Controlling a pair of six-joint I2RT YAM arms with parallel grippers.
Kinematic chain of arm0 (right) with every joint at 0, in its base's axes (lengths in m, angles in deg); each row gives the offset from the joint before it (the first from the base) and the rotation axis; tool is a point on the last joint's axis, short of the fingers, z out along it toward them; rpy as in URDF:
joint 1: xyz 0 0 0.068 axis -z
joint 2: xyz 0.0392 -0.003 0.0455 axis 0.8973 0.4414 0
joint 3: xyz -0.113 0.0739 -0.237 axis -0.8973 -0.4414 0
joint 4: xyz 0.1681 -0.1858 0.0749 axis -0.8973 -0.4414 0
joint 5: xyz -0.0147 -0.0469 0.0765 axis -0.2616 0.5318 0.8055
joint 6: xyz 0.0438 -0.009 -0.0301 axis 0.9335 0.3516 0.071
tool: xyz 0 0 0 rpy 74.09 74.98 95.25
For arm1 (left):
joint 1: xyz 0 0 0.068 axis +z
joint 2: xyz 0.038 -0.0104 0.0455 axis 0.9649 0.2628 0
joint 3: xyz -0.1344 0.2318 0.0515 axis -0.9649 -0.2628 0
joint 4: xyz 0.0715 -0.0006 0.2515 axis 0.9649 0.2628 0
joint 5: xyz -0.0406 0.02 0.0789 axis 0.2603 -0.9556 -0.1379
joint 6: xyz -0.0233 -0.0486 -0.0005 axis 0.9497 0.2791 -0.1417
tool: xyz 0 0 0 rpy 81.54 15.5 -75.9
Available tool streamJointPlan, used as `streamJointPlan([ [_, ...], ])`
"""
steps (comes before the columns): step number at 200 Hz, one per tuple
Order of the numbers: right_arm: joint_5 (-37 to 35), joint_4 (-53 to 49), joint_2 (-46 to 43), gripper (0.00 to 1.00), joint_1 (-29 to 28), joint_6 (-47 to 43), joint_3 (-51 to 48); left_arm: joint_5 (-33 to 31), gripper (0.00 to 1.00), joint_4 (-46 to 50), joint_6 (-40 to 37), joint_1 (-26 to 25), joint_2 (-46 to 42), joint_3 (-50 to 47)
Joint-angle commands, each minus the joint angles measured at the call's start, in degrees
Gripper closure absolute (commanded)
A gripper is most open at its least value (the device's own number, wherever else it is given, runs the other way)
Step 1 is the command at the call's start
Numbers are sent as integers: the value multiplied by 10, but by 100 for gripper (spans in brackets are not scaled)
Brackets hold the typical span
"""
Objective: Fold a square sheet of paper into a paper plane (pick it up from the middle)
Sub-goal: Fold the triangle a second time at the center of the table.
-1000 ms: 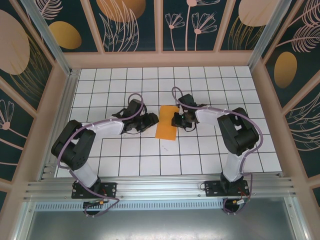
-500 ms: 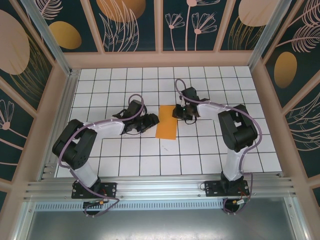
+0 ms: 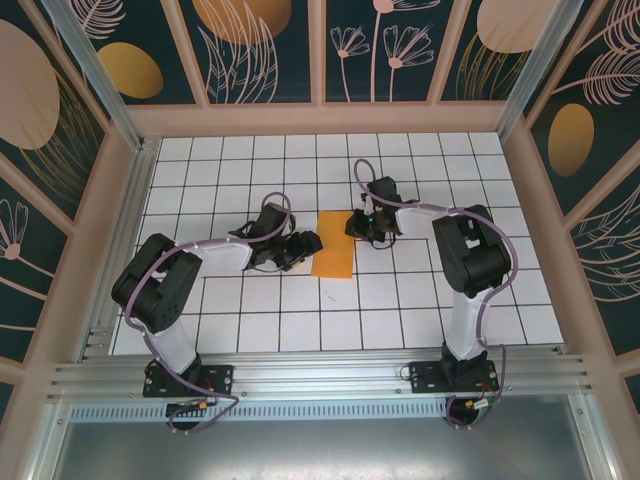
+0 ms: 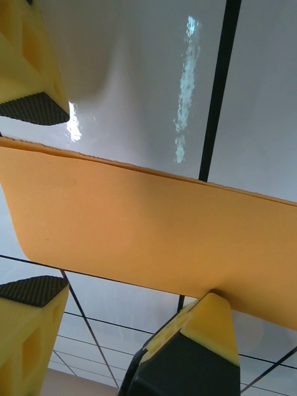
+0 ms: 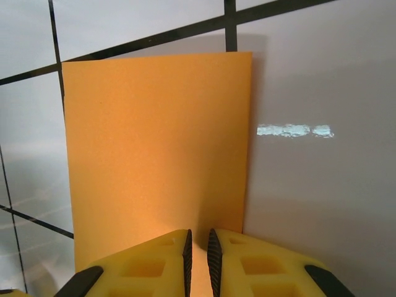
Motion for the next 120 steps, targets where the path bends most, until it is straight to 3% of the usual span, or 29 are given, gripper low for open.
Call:
streamJointPlan([
  [1,7,-12,16,79,10,8,-28,40,33,-18,-11,3,16,-2],
  [48,9,-17,23,79,10,6,-23,51,33,25,-24,2,9,-6],
  [120,10,-15,30,80,11,7,-25,116,37,-3,-15,-6,9,-27],
])
